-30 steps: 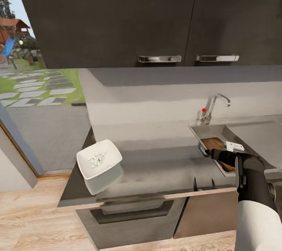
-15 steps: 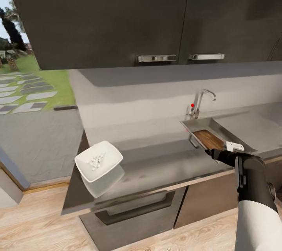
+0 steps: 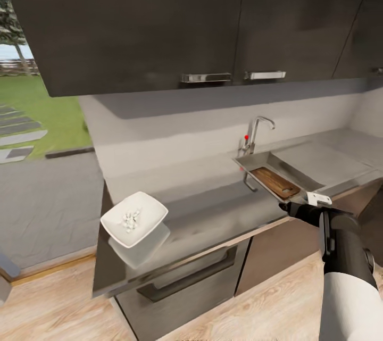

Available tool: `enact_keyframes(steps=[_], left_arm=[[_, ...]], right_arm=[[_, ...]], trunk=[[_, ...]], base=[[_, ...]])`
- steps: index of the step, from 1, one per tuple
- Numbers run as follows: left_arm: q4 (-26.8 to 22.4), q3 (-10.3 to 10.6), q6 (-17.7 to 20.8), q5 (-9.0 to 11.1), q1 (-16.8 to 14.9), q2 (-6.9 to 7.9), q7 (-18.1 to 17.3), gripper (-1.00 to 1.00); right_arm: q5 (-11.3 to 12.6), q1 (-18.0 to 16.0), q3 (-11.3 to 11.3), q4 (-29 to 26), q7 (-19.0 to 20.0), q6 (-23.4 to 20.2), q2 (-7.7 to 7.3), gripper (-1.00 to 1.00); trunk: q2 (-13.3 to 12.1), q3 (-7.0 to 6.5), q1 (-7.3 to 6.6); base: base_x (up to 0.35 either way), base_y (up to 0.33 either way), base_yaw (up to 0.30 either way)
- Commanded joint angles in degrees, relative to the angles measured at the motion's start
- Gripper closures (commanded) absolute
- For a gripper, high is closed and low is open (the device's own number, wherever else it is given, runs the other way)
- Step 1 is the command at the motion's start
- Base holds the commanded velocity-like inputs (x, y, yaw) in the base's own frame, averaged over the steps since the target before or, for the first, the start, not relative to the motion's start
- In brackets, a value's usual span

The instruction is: In the kitchen, take the Vidalia onion out of the sink, dice it on the chopping board with the paring knife, put the diced onion into the bowl on the countertop, then place both the paring knife and the chopping board into the sink.

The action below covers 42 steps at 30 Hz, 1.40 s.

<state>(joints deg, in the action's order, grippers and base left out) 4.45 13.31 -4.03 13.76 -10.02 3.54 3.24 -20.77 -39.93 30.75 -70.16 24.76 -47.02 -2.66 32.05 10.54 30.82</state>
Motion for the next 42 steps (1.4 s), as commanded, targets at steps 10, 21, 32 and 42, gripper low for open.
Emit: enact_keyframes(steps=[10, 21, 32, 42], left_arm=[[0.21, 0.48, -0.36, 0.48, -0.09, -0.02, -0.07, -1.0], [0.21, 0.48, -0.36, 0.48, -0.09, -0.01, -0.07, -1.0], [0.21, 0.48, -0.36, 0.48, -0.09, -0.03, -0.07, -1.0], [0.07, 0.48, -0.47, 0.48, -0.09, -0.05, -0.07, -1.0]], right_arm=[[-0.59, -0.06, 0.09, -0.07, 0.55, -0.18, 0.01, -1.0], [-0.59, -0.08, 0.88, -0.07, 0.55, -0.21, -0.05, -1.0], [-0.58, -0.06, 1.16, -0.15, 0.55, -0.18, -0.06, -1.0], [-0.84, -0.09, 1.37, 0.12, -0.11, 1.2, -0.46, -1.0]], trunk=[[0.1, 0.1, 0.01], [0.1, 0.1, 0.01], [0.1, 0.1, 0.01], [0.1, 0.1, 0.01]], base=[[-0.087, 0.292, -0.279], [-0.089, 0.292, -0.279], [-0.119, 0.282, -0.279], [-0.066, 0.128, -0.241]])
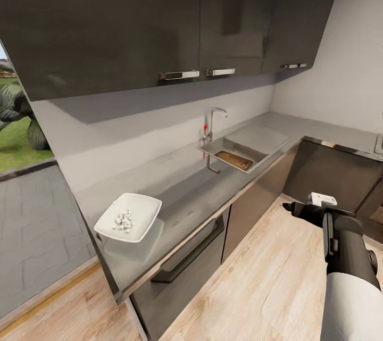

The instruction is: In the kitchen, take the Vidalia onion out of the sink, dice it on the chopping board with the paring knife, put the diced onion into the bowl on the countertop, then place both the paring knife and the chopping board into the sink.

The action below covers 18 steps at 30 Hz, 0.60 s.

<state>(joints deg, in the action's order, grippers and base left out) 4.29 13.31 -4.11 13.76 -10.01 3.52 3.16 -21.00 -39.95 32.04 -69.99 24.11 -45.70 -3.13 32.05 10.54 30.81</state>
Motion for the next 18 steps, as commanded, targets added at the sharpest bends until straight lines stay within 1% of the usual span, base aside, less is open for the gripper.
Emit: enact_keyframes(steps=[1, 3, 4, 5, 6, 7, 10, 11, 13, 14, 15, 16, 18], left_arm=[[0.2, 0.49, -0.42, 0.48, -0.1, -0.06, 0.0, -1.0], [0.11, 0.49, -0.69, 0.53, -0.1, -0.08, 0.0, -1.0], [0.08, 0.49, -1.32, 0.54, -0.1, -0.1, 0.0, -1.0], [0.05, 0.49, -3.05, 0.56, -0.1, -0.19, 0.0, -1.0], [0.03, 0.45, -5.34, 0.56, -0.1, -0.35, 0.0, -1.0], [-0.01, 0.43, -6.59, 0.57, -0.1, -0.43, 0.0, -1.0], [-0.24, 0.29, -8.55, 0.55, -0.1, -0.57, 0.0, -1.0], [-0.6, 0.21, -8.89, 0.52, -0.1, -0.6, 0.0, -1.0], [-1.72, 0.17, -9.1, 0.48, -0.1, -0.61, 0.11, -1.0], [-2.48, 0.19, -9.16, 0.45, -0.1, -0.62, 0.16, -1.0], [-3.8, 0.16, -9.21, 0.42, -0.1, -0.55, 0.23, -1.0], [-4.39, 0.15, -9.23, 0.41, -0.1, -0.51, 0.27, -1.0], [-5.79, 0.1, -9.27, 0.36, -0.1, -0.47, 0.34, -1.0]], right_arm=[[-0.74, -0.06, 0.16, 0.2, 0.29, 0.75, -0.01, -1.0], [-1.49, -0.05, 0.65, 1.82, -0.7, 3.24, -0.01, -1.0], [-2.02, -0.04, 1.08, 3.84, -1.56, 4.99, -0.02, -1.0], [-2.88, -0.04, 1.82, 8.51, -3.38, 8.77, -0.06, -1.0], [-3.96, -0.04, 2.32, 14.88, -6.04, 14.61, -0.43, -1.0], [-4.57, -0.04, 2.51, 19.28, -7.93, 18.87, -0.83, -1.0], [-5.47, -0.06, 2.72, 34.94, -14.21, 33.39, -2.65, -1.0], [-5.63, -0.05, 2.72, 44.05, -17.18, 40.92, -3.97, -1.0], [-5.73, 0.01, 2.63, 56.84, -20.4, 51.84, -6.22, -1.0], [-5.76, 0.11, 2.52, 61.45, -21.45, 57.34, -6.98, -1.0], [-5.78, 1.27, 2.36, 65.91, -22.43, 65.25, -7.43, -1.0], [-5.79, 2.86, 2.31, 67.03, -22.62, 67.37, -7.1, -1.0], [-5.8, 6.44, 2.27, 68.21, -22.77, 69.97, -5.84, -1.0]], trunk=[[0.09, 0.1, 0.02], [0.09, 0.1, 0.02], [0.09, 0.1, 0.02], [0.09, 0.1, 0.02], [0.09, 0.1, 0.02], [0.09, 0.1, 0.02], [0.09, 0.1, 0.02], [0.09, 0.1, 0.02], [0.09, 0.1, 0.02], [0.09, 0.1, 0.02], [0.09, 0.1, 0.02], [0.09, 0.1, 0.02], [0.09, 0.1, 0.02]], base=[[-0.003, 0.005, -0.045], [-0.001, 0.003, -0.024], [-0.001, 0.001, -0.012], [0.0, 0.001, -0.006], [0.0, 0.0, -0.003], [0.0, 0.0, -0.002], [0.0, 0.0, 0.0], [0.0, 0.0, 0.0], [0.0, 0.0, 0.0], [0.0, 0.0, 0.0], [0.0, 0.0, 0.0], [0.0, 0.0, 0.0], [0.0, 0.0, 0.0]])
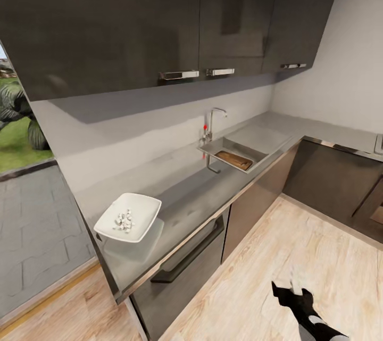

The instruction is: In the kitchen, take the Vidalia onion out of the sink, dice it on the chopping board with the paring knife, put the diced onion into the bowl on the countertop, then place both the paring knife and the chopping board into the sink.

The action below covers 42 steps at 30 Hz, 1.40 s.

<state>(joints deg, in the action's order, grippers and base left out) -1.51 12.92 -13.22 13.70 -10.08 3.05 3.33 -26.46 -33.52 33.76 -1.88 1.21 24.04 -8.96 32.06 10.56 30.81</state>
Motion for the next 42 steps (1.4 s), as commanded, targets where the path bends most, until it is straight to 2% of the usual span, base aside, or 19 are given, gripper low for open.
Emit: enact_keyframes(steps=[1, 3, 6, 8, 10, 11, 16, 42], left_arm=[[-0.95, 0.48, -0.19, 0.43, -0.01, 0.04, 0.22, -1.0], [-3.41, 0.46, -0.21, 0.39, -0.02, 0.23, 0.86, -1.0], [-6.33, 0.45, -0.4, 0.42, -0.03, 1.05, 4.35, -1.0], [-6.96, 0.44, -2.05, 0.48, -0.01, 1.38, 6.01, -1.0], [-6.74, 0.55, -6.69, 0.55, 0.01, 1.5, 6.79, -1.0], [-4.4, 0.57, -12.77, 0.61, -0.01, 1.24, 7.23, -1.0], [-2.55, 0.46, -14.91, 0.62, 0.01, 1.13, 7.38, -1.0], [-2.1, 0.53, -15.17, 0.63, 0.0, 1.08, 7.39, -1.0]], right_arm=[[-0.34, 1.54, 0.54, 0.39, 0.1, 1.25, 0.71, -1.0], [-0.36, 4.41, 0.53, 0.7, 0.05, 2.55, 2.22, -1.0], [-0.4, 8.62, 0.52, 0.82, 0.03, 3.59, 4.66, -1.0], [-0.37, 9.93, 0.52, 0.82, -0.01, 4.28, 5.42, -1.0], [-0.36, 10.47, 0.53, 0.83, -0.05, 4.87, 5.75, -1.0], [-0.35, 10.74, 0.56, 0.83, -0.07, 5.27, 5.91, -1.0], [-0.35, 10.87, 0.56, 0.83, -0.07, 5.39, 5.97, -1.0], [-0.35, 10.92, 0.59, 0.83, -0.51, 5.41, 6.22, -1.0]], trunk=[[0.08, 0.08, 0.02], [0.08, 0.08, 0.02], [0.08, 0.08, 0.02], [0.08, 0.08, 0.02], [0.08, 0.08, 0.02], [0.08, 0.08, 0.02], [0.08, 0.08, 0.02], [0.08, 0.08, 0.02]], base=[[0.0, 0.0, 0.0], [0.0, 0.0, 0.0], [0.0, 0.0, 0.0], [0.0, 0.0, 0.0], [0.0, 0.0, 0.0], [0.0, 0.0, 0.0], [0.0, 0.0, 0.0], [0.0, 0.0, 0.0]])
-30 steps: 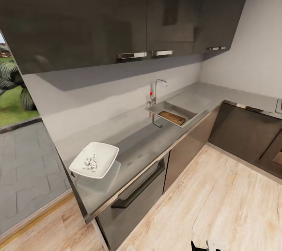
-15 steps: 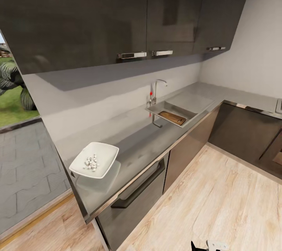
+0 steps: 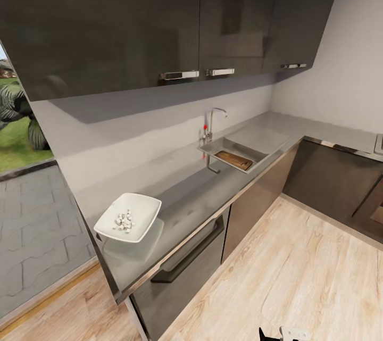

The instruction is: In the kitchen, take the Vidalia onion out of the sink, dice it on the chopping board with the paring knife, put the diced onion into the bowl on the countertop, then place both the paring knife and the chopping board into the sink.

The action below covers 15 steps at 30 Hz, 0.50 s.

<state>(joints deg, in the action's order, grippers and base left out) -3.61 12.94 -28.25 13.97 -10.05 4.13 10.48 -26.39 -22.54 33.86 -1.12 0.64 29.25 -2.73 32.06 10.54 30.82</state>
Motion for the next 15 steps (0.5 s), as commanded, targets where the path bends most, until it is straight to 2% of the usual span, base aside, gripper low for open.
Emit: enact_keyframes(steps=[1, 15], left_arm=[[0.01, 0.51, -0.14, 0.36, -0.04, 0.01, 0.25, -1.0], [0.01, 0.51, -0.14, 0.36, -0.03, 0.01, 0.25, -1.0]], right_arm=[[-0.42, -0.08, 0.49, 0.06, 0.07, 0.2, -0.02, -1.0], [-0.42, -0.05, 0.45, 0.06, 0.07, 0.2, 0.0, -1.0]], trunk=[[0.08, 0.09, 0.02], [0.08, -0.89, 0.02]], base=[[0.0, 0.0, 0.0], [0.0, 0.0, 0.0]])
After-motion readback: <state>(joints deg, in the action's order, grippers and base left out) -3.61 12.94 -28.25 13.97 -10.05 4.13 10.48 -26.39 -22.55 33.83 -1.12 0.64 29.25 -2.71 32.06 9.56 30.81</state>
